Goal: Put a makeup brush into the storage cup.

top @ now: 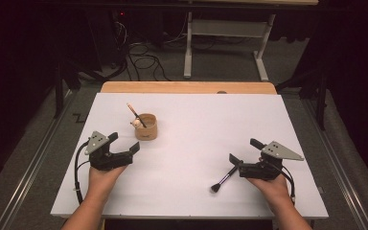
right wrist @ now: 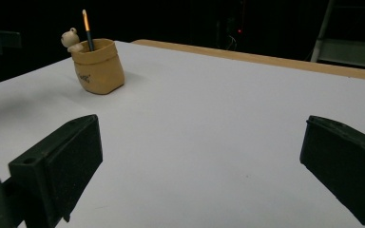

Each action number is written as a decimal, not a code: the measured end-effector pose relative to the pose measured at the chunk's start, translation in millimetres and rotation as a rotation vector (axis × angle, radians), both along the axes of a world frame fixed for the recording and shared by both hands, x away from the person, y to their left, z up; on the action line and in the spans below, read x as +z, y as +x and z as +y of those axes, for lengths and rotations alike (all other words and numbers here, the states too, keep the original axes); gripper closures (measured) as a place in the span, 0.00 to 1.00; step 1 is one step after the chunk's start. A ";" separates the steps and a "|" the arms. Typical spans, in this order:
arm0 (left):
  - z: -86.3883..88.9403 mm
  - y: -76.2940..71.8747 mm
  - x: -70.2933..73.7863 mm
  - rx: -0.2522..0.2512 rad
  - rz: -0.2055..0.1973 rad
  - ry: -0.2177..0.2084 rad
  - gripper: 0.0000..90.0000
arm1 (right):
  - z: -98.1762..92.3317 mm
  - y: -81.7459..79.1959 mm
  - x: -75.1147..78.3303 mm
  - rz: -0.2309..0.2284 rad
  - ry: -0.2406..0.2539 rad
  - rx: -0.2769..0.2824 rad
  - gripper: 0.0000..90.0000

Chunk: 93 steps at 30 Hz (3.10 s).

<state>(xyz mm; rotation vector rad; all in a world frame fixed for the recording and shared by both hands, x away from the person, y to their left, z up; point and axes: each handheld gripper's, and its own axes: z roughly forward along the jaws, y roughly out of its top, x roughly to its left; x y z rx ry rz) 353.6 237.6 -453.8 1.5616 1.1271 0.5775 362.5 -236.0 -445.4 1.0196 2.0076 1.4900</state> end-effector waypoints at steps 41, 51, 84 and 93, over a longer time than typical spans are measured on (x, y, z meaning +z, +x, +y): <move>3.8 -26.5 -2.6 -0.105 -0.046 0.070 0.13 | -21.6 4.2 0.9 0.092 -0.123 -0.124 0.01; 3.8 -27.9 -4.2 -0.106 -0.051 0.063 0.13 | -26.0 6.9 3.4 0.164 -0.159 -0.124 0.01; 0.5 -27.8 -2.6 -0.151 -0.041 0.034 0.12 | -1.6 -2.2 1.3 0.411 -0.396 -0.054 0.01; 0.3 -27.5 -3.1 -0.155 -0.038 0.030 0.12 | 5.4 -3.5 -0.6 0.485 -0.440 -0.046 0.01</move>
